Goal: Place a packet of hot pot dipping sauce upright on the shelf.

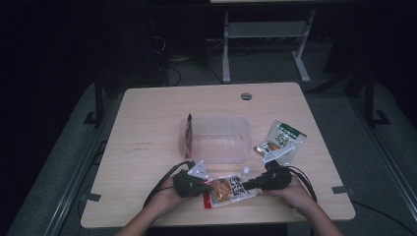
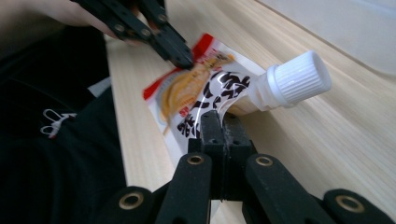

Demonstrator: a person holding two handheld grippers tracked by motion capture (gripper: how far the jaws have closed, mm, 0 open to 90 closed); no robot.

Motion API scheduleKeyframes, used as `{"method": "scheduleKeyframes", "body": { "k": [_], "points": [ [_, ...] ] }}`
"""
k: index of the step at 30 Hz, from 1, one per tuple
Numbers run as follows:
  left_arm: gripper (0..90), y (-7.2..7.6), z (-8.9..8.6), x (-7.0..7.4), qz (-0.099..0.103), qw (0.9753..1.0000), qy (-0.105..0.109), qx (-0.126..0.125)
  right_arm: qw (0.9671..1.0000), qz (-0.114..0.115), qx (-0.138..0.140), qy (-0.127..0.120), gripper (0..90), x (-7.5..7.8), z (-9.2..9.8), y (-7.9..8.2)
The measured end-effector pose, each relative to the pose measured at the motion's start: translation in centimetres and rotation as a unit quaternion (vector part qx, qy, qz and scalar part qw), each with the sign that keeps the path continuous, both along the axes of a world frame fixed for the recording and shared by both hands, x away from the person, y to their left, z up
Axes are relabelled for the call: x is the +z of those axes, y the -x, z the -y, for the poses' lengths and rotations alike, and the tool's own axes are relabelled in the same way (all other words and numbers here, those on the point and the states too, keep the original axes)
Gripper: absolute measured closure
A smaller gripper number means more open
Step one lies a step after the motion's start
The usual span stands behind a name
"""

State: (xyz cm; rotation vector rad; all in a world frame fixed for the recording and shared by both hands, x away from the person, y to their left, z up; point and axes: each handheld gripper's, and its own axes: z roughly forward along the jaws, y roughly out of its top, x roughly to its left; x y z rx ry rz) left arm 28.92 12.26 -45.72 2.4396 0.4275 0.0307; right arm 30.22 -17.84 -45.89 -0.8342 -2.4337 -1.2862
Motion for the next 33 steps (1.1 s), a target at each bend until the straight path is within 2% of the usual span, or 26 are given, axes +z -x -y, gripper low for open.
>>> {"method": "scheduleKeyframes", "body": {
  "k": [7, 14, 19, 22, 26, 28, 33],
  "points": [
    [90.0, 0.0, -0.1, 0.0, -0.004, 1.0000, 0.004, 0.002, 0.9988, 0.003, 0.006, -0.049, 90.0, 1.1, -0.2, 0.3],
    [90.0, 0.0, -0.1, 0.0, 0.003, 1.0000, 0.002, -0.001, 0.9971, 0.022, 0.030, -0.066, 90.0, 2.4, -1.3, 0.7],
    [90.0, 0.0, -0.1, -0.1, 0.001, 1.0000, 0.007, 0.005, 0.9956, 0.038, 0.039, -0.076, 90.0, 3.1, -2.4, 0.8],
    [89.9, 0.0, -0.2, -0.1, -0.001, 1.0000, 0.006, 0.003, 0.9946, 0.040, 0.040, -0.087, 90.0, 3.4, -3.0, 0.5],
    [89.9, 0.1, -0.3, -0.1, -0.002, 0.9999, 0.013, 0.007, 0.9930, 0.055, 0.044, -0.095, 90.0, 3.9, -4.1, 0.1],
    [89.9, 0.0, -0.5, -0.2, -0.012, 0.9996, 0.023, 0.012, 0.9926, 0.059, 0.044, -0.097, 90.0, 4.2, -4.4, 0.1],
    [89.6, -0.3, -1.4, 0.5, -0.020, 0.9990, 0.035, 0.017, 0.9911, 0.067, 0.042, -0.107, 90.0, 4.7, -4.2, 0.4]
  ]
}}
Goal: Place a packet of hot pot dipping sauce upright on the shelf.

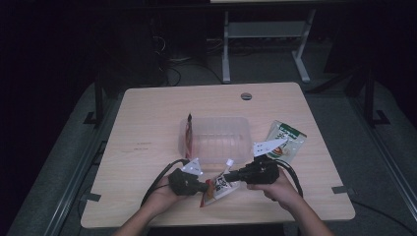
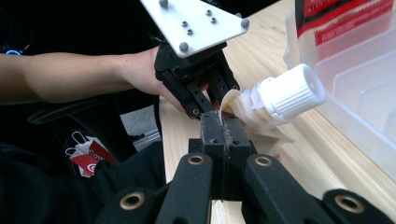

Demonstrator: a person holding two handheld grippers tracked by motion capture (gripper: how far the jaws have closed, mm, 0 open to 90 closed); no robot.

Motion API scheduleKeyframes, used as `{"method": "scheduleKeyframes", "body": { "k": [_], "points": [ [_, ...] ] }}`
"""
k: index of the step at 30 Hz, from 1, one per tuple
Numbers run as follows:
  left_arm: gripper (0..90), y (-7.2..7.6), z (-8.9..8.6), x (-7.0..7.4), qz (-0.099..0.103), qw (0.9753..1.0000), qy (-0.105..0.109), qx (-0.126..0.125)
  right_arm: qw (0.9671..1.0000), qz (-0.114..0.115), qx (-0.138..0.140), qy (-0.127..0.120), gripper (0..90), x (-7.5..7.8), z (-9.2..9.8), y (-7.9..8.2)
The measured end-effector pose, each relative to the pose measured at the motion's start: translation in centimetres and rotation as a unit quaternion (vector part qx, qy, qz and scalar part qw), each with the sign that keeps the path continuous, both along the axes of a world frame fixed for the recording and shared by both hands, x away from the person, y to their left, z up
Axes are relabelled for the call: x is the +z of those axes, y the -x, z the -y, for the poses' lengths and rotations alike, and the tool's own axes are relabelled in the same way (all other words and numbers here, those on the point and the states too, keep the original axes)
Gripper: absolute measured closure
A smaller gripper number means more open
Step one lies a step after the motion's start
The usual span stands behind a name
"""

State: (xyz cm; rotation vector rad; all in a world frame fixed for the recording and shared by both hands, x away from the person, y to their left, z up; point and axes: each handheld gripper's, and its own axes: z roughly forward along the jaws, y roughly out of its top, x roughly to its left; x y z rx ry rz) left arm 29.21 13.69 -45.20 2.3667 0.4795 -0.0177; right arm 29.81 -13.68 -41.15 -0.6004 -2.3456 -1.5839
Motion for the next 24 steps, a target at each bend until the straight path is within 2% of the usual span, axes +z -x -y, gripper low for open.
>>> {"method": "scheduleKeyframes", "body": {
  "k": [1, 6, 13, 19, 24],
  "points": [
    [86.0, 0.0, -0.1, 0.2, -0.001, 1.0000, 0.004, -0.001, 1.0000, 0.003, 0.000, -0.002, 90.0, 0.2, 0.0, 0.1],
    [80.1, 0.4, -1.0, 0.8, -0.006, 0.9999, 0.013, -0.006, 0.9999, 0.014, 0.003, -0.008, 90.0, 0.9, -0.1, 0.4],
    [67.1, 0.9, -2.9, 1.3, -0.017, 0.9997, 0.011, -0.010, 0.9993, 0.028, 0.001, -0.025, 90.0, 2.0, 0.2, 0.6],
    [52.2, 1.5, -5.0, 1.7, -0.018, 0.9997, 0.016, 0.002, 0.9993, 0.031, -0.001, -0.023, 90.0, 2.5, 0.5, 0.7],
    [46.0, 2.2, -6.5, 1.6, -0.017, 0.9996, 0.013, 0.019, 0.9991, 0.038, -0.003, -0.020, 90.0, 2.8, 0.6, 0.5]
  ]
}}
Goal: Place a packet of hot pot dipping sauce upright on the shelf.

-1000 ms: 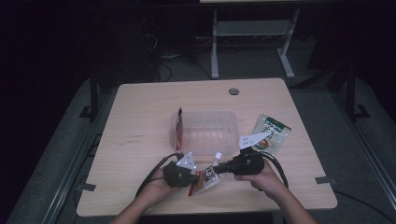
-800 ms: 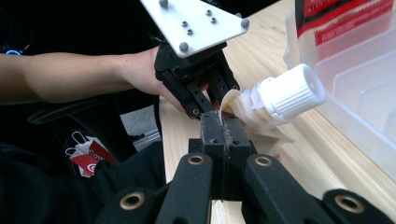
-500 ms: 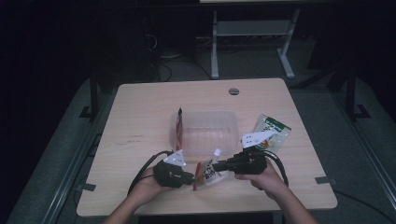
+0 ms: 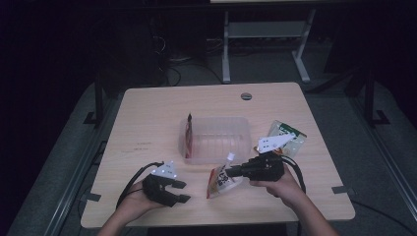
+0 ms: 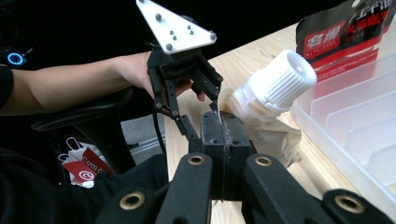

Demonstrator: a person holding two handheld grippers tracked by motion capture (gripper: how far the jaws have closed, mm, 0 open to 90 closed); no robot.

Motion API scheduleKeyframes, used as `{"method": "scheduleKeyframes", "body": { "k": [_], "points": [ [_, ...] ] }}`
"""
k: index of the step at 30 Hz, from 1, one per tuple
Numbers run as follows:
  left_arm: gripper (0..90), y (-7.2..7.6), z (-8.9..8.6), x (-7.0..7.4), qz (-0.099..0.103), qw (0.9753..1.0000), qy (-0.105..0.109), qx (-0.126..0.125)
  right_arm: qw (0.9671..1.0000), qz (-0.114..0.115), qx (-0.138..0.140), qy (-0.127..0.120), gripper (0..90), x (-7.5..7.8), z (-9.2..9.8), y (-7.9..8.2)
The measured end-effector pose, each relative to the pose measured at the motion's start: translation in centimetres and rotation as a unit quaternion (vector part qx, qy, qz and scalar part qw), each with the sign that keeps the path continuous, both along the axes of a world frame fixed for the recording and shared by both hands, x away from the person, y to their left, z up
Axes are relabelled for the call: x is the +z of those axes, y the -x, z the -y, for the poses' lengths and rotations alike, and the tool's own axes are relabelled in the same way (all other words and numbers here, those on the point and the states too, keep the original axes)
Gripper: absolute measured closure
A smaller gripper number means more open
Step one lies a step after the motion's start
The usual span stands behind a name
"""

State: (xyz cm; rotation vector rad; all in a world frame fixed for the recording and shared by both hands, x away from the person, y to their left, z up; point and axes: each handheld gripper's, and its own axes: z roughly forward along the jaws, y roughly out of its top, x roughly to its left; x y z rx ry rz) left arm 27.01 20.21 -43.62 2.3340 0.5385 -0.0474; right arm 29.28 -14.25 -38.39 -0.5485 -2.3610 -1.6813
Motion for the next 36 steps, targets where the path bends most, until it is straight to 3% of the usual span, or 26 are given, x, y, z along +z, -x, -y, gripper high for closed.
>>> {"method": "scheduleKeyframes", "body": {
  "k": [9, 18, 36],
  "points": [
    [34.2, 1.3, -2.1, -0.4, -0.002, 0.9997, -0.005, 0.023, 0.9998, 0.014, -0.010, -0.009, 90.0, 1.3, 0.5, -0.2],
    [22.0, 1.1, -1.9, -0.6, 0.007, 0.9995, -0.019, 0.022, 0.9994, 0.028, -0.020, -0.009, 90.0, 3.0, 0.9, -0.9],
    [19.6, 0.9, -2.0, -0.7, 0.012, 0.9994, -0.020, 0.026, 0.9986, 0.045, -0.028, -0.005, 90.0, 5.6, -0.3, -3.8]
  ]
}}
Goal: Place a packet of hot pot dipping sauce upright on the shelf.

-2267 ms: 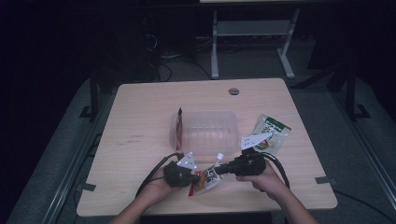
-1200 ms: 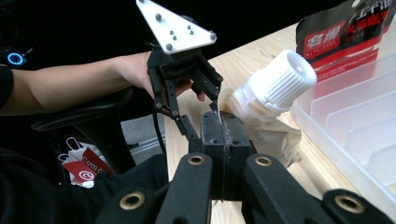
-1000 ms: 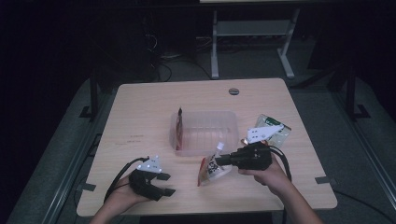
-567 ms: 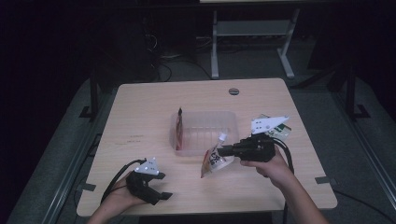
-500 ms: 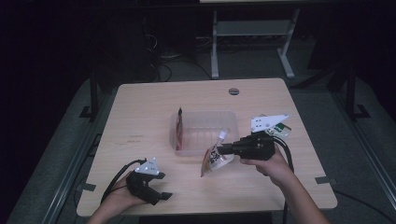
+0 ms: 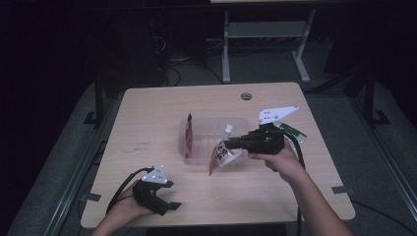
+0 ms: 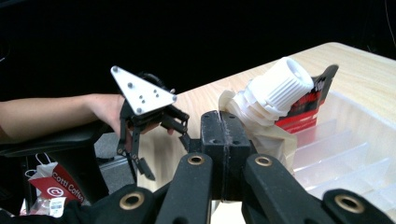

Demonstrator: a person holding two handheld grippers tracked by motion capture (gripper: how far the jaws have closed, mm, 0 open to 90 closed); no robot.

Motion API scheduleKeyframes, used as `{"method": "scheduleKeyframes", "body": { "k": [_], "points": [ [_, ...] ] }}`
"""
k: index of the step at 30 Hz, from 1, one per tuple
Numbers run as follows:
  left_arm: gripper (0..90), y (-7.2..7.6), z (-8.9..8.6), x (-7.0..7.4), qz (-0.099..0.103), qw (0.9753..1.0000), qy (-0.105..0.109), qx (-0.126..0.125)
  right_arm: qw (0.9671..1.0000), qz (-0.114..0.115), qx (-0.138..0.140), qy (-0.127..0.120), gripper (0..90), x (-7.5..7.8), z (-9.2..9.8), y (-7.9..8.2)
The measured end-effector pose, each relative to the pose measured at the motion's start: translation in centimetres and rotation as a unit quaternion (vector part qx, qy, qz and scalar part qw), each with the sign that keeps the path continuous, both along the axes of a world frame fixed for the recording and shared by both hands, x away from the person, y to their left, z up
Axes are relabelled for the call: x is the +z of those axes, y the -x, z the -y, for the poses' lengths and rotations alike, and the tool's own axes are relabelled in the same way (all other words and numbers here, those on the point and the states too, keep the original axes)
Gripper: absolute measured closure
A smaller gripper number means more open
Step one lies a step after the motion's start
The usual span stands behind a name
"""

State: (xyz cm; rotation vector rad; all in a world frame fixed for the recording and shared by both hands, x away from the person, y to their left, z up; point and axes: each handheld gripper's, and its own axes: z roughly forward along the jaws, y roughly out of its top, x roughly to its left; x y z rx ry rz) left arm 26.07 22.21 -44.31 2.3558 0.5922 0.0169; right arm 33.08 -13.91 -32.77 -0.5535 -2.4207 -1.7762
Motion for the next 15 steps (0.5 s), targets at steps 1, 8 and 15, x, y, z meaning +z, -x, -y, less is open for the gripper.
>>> {"method": "scheduleKeyframes", "body": {
  "k": [1, 8, 15],
  "points": [
    [19.6, 0.0, 0.0, 0.0, 0.000, 1.0000, 0.001, 0.000, 1.0000, 0.003, 0.000, 0.000, 90.0, 0.1, -0.1, -0.2],
    [19.6, 0.0, 0.0, 0.1, 0.001, 1.0000, -0.001, -0.003, 1.0000, 0.001, -0.007, 0.005, 90.0, 0.8, -0.8, -1.8],
    [19.6, 0.0, -0.1, 0.2, 0.005, 1.0000, -0.002, -0.004, 0.9998, 0.001, -0.016, 0.009, 90.0, 1.1, -1.1, -3.1]
  ]
}}
